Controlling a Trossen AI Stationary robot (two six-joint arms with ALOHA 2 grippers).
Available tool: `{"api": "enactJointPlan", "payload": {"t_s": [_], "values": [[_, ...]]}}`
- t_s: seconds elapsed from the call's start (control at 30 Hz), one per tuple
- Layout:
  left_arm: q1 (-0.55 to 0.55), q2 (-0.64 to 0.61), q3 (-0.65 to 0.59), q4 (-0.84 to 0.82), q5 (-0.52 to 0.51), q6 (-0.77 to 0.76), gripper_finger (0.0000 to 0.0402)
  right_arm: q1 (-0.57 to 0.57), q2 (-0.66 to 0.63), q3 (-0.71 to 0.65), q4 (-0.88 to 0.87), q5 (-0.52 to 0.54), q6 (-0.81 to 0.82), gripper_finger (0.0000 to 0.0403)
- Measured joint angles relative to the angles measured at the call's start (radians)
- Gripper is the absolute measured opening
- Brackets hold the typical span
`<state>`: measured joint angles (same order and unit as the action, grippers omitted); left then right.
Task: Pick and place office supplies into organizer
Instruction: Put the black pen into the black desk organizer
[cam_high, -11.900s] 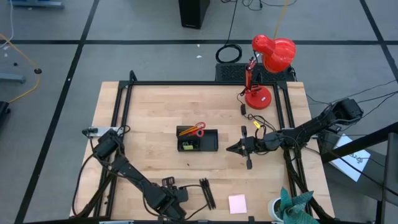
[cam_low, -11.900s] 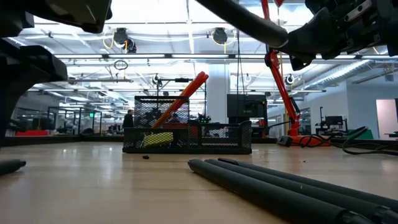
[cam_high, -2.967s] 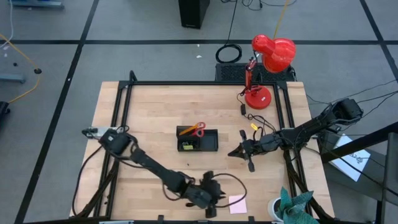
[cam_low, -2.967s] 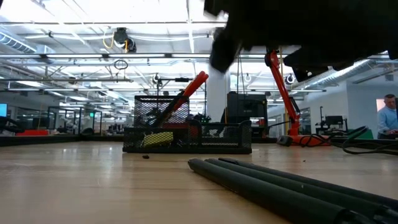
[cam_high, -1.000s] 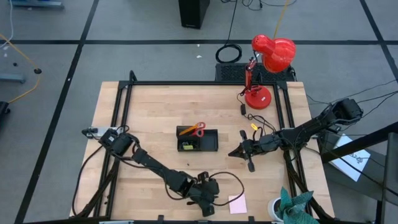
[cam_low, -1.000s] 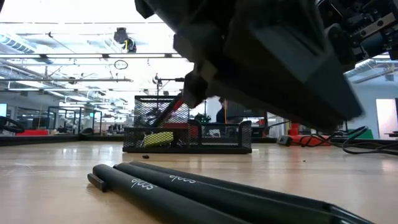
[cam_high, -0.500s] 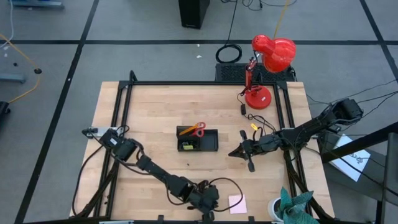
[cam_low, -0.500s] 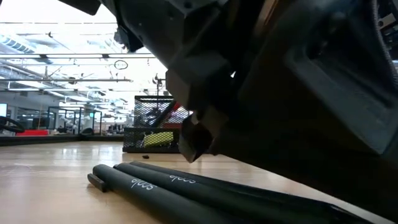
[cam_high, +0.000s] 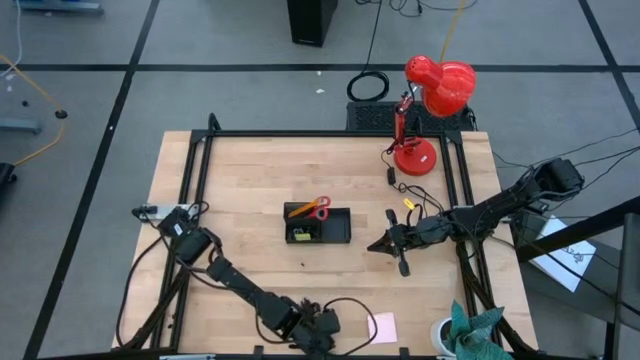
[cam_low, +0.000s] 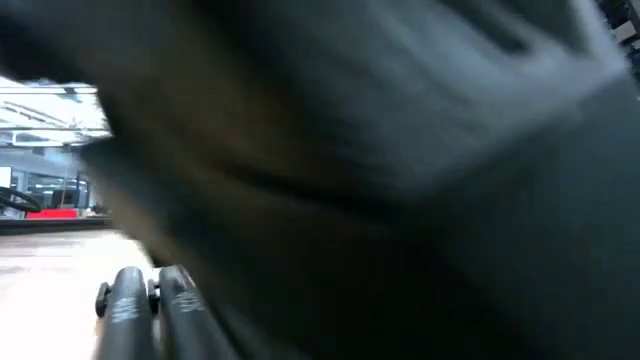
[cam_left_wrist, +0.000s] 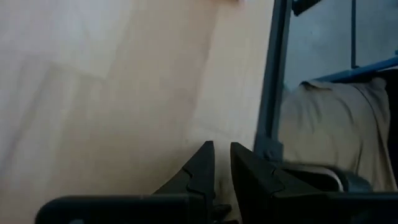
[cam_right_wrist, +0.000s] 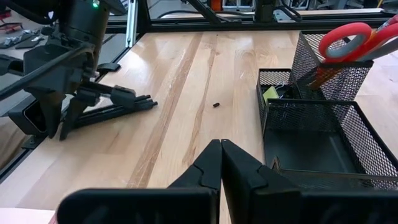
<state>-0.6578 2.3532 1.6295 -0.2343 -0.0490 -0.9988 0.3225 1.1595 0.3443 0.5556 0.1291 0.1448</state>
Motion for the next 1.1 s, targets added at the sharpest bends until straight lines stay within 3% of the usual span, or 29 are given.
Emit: {"api": "enactJointPlan", "payload": {"t_s": [0.57, 0.77, 0.93, 1.1], "values": [[-0.048, -0.005, 0.0, -0.082, -0.023, -0.082, 0.006, 0.0, 0.0, 0.0, 0.0, 0.0, 0.001, 0.0004], [-0.033, -0.007, -0.007, -0.011, -0.052, 0.07, 0.006, 0.0, 0.0, 0.0, 0.0, 0.0, 0.001, 0.0004], [0.012, -0.007, -0.003, 0.018, 0.02, 0.076, 0.006, 0.0, 0.0, 0.0, 0.0, 0.0, 0.001, 0.0004], [0.034, -0.003, 0.06, 0.006, 0.041, 0.184, 0.006, 0.0, 0.0, 0.0, 0.0, 0.0, 0.0, 0.0004]]}}
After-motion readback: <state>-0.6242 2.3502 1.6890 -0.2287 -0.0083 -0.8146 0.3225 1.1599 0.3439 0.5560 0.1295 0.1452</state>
